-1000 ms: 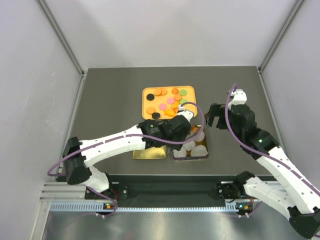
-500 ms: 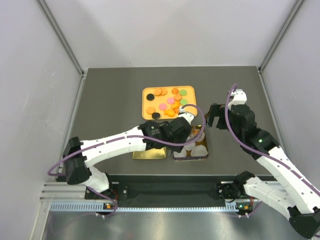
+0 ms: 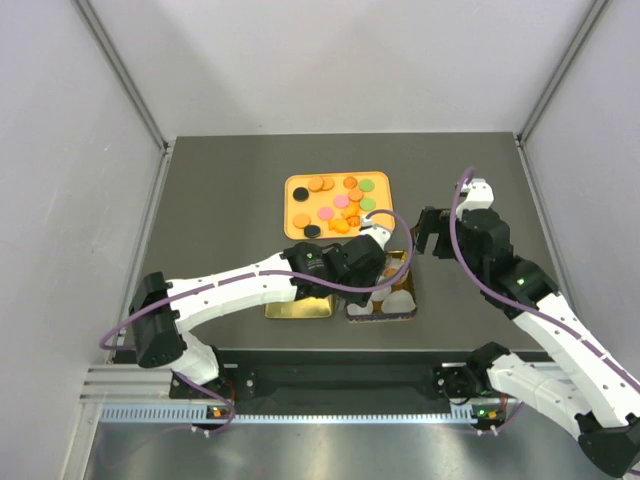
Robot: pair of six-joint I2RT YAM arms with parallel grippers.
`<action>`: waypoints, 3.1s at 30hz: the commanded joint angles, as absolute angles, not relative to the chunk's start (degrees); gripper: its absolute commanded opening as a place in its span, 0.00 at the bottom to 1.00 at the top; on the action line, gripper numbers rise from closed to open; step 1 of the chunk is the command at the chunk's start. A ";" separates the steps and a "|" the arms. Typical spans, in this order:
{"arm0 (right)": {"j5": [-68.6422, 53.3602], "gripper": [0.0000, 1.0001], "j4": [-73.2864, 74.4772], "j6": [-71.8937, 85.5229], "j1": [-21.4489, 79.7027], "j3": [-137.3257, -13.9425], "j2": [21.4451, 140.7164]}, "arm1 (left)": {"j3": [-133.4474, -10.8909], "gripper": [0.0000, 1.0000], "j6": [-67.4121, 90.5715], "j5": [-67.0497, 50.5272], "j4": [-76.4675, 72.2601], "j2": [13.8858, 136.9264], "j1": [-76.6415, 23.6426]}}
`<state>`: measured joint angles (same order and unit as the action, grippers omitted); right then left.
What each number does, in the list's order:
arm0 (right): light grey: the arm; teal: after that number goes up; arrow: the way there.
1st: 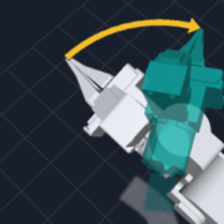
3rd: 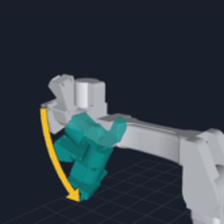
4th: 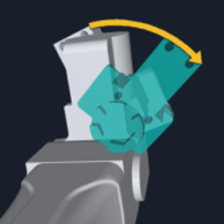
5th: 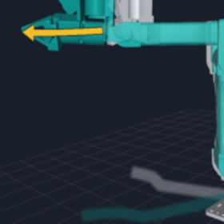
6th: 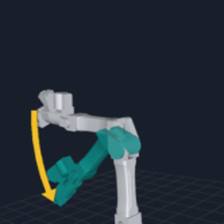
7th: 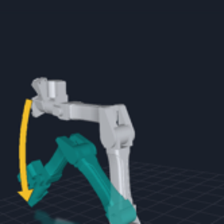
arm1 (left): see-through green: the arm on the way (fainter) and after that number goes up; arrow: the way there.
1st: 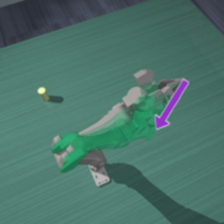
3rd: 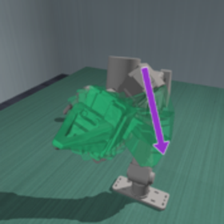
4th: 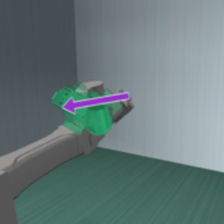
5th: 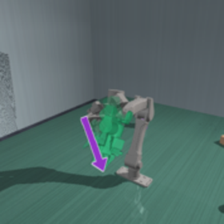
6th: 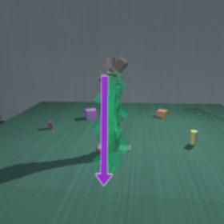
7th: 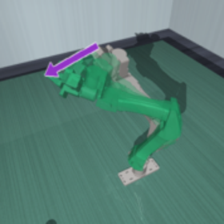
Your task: Pack the cookies
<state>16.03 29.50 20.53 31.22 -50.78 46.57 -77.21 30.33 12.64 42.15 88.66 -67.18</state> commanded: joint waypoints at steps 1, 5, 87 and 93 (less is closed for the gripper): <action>16.35 1.00 28.04 19.86 30.76 -52.03 46.14 | -77.87 0.46 30.24 12.74 39.37 88.16 -67.50; 16.26 1.00 28.12 19.86 30.76 -52.03 46.14 | -78.31 0.46 30.15 13.44 40.08 87.89 -67.50; 12.39 1.00 24.26 20.21 30.76 -49.39 50.54 | -96.42 0.28 14.50 12.31 42.63 100.20 -40.96; 12.39 1.00 23.82 20.21 30.76 -49.48 51.33 | -93.43 0.27 14.77 10.55 42.89 95.46 -41.22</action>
<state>12.38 27.90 20.56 31.22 -49.47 50.78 -94.37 15.20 11.75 43.46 101.27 -41.28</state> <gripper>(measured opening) 0.996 0.335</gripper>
